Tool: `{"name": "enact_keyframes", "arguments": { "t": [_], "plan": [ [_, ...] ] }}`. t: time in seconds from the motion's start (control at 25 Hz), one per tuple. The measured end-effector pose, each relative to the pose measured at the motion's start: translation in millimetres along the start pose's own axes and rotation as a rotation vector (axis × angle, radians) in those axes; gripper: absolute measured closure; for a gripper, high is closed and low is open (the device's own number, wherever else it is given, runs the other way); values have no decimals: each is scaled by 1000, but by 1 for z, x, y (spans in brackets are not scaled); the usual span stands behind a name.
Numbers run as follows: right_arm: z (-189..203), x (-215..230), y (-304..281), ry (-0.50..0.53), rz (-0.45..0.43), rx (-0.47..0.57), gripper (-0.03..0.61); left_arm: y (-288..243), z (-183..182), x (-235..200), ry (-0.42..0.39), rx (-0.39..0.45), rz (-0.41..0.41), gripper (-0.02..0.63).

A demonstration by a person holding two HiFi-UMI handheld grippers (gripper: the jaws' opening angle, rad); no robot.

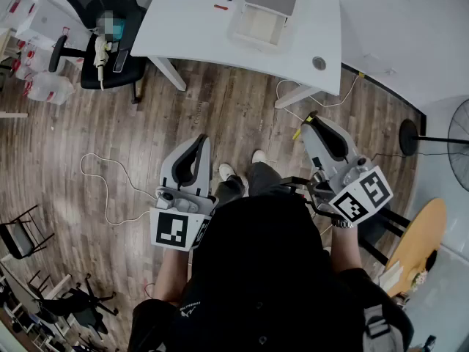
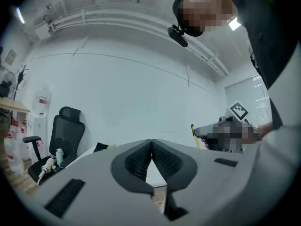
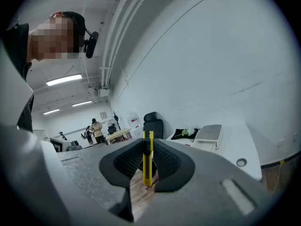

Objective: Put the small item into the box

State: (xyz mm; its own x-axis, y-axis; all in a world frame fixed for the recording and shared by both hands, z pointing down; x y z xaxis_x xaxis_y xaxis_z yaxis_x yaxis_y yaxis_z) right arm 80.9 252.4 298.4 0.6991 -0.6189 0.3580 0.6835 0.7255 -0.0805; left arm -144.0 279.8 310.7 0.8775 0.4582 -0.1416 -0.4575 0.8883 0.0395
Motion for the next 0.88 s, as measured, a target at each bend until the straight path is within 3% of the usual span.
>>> {"name": "enact_keyframes", "arguments": {
  "t": [0.32,0.56,0.72,0.88],
  "plan": [
    [6,-16,105,49,29,56,508,32,9,90,-24,-14,21,609],
    [15,-13,207,48,34,59,508,36,23,203,-33,-36,86,609],
    [26,-4,263,18,39,64,508,47,29,278,16,-20,136,609],
    [35,-8,291,44,8,61,508,69,40,299,-18,-30,103,609]
  ]
}}
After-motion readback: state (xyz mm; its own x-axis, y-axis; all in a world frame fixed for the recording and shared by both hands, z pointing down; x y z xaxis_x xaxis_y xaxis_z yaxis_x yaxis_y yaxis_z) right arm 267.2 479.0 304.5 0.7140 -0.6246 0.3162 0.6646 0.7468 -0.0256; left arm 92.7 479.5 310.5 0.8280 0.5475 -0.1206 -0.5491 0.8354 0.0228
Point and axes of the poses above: the fingertips, and each gripper's own axes: y backward along the fingers, x to its right, z out of its underside, the point moved 4 cm from there along y, backward along the fingers, and after that the axes turned 4 degrees about x, right-handed, at the moved point
